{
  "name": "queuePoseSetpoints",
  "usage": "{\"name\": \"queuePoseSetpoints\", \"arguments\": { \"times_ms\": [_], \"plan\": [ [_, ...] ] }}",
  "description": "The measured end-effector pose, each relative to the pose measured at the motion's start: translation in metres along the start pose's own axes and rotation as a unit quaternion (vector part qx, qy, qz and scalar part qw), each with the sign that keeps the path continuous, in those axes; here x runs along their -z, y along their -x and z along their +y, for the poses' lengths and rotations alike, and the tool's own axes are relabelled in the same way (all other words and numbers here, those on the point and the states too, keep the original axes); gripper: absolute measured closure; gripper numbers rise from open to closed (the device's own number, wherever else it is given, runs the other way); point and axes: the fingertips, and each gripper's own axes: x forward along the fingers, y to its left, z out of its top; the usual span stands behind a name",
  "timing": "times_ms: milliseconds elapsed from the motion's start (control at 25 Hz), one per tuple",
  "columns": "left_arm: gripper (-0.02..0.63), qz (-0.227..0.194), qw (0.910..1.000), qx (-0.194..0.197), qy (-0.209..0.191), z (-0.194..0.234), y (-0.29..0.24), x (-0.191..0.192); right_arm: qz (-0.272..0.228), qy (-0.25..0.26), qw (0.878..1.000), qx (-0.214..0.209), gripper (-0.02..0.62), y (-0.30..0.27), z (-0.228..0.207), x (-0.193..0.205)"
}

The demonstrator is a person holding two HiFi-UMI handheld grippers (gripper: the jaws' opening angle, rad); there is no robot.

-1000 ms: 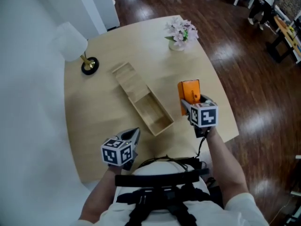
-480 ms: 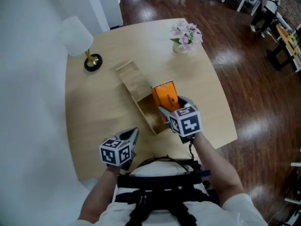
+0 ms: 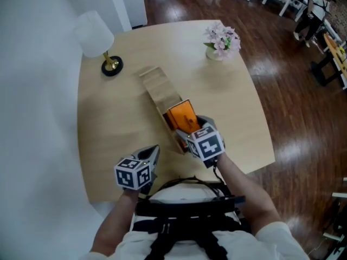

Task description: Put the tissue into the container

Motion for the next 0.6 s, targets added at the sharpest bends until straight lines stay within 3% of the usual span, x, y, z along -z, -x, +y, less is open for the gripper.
{"name": "queuePoseSetpoints", "arguments": {
  "times_ms": [320,600],
  "plan": [
    [0.611,0.002,1.0,0.002,0.0,-0.003,0.001,0.002,0.042,0.02,0.999,0.001,0.225,-0.02,0.007,0.026],
    [0.611,-0.026,0.9996,0.013,-0.008,-0.012,0.006,-0.007,0.032,0.026,0.999,0.0,0.212,-0.03,0.009,0.028]
  ]
}}
